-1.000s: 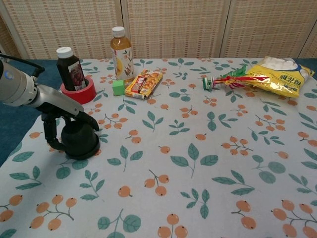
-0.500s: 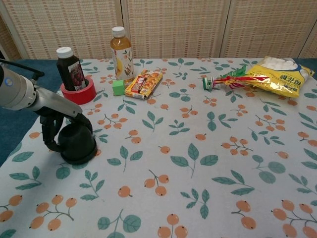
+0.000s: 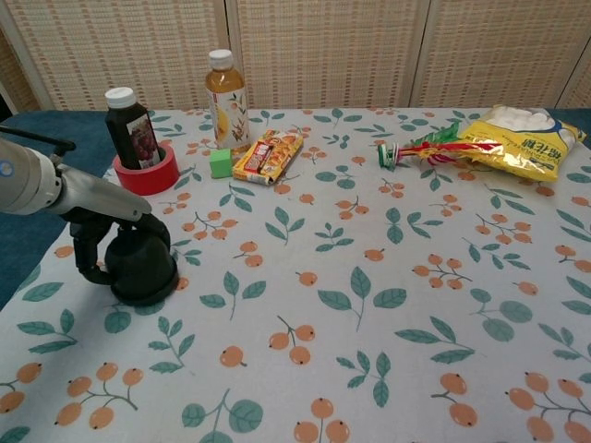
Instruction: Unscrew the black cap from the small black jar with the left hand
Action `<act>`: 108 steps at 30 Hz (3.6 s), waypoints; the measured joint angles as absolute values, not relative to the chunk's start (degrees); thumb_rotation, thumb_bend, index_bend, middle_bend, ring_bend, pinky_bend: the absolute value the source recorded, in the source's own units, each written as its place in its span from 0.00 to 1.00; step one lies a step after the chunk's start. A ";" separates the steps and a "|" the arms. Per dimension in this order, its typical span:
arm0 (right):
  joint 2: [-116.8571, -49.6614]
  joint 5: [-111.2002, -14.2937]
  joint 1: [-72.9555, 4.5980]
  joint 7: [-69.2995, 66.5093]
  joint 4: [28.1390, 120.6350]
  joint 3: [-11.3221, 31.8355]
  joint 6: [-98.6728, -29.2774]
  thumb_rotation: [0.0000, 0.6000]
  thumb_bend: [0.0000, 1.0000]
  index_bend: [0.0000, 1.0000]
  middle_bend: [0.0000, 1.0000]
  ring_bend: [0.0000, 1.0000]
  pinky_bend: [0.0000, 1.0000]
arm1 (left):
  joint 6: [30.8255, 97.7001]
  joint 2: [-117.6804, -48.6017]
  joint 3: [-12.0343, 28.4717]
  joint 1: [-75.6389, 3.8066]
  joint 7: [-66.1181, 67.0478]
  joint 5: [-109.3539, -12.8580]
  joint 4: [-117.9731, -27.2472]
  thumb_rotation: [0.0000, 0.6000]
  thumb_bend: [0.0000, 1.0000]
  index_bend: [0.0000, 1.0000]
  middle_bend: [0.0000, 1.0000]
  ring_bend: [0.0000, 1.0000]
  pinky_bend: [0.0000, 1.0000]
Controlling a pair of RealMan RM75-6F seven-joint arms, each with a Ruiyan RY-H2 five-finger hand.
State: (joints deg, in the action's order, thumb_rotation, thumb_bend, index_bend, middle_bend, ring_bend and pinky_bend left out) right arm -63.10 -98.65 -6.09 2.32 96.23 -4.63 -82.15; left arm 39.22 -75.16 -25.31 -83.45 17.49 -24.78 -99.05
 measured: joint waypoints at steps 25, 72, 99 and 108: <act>-62.99 -99.20 -6.18 1.88 96.24 -5.00 -81.94 1.00 0.19 0.00 0.00 0.00 0.00 | 53.36 -67.44 -18.63 -72.53 23.95 -34.11 -108.15 1.00 0.72 0.80 0.83 0.58 0.80; -62.83 -100.35 -6.73 0.50 96.19 -5.97 -81.00 1.00 0.19 0.00 0.00 0.00 0.00 | 33.14 -56.17 11.95 -54.40 9.75 -38.65 -109.82 1.00 0.73 0.81 0.84 0.60 0.83; -62.70 -100.95 -6.76 0.72 96.52 -6.53 -80.85 1.00 0.19 0.00 0.00 0.00 0.00 | 67.45 -69.75 13.66 -43.55 54.93 -43.83 -101.64 1.00 0.71 0.81 0.84 0.60 0.83; -63.10 -100.44 -7.05 1.55 96.63 -6.46 -79.94 1.00 0.19 0.00 0.00 0.00 0.00 | 50.36 -64.63 13.83 -43.51 49.55 -39.75 -106.24 1.00 0.71 0.81 0.84 0.60 0.83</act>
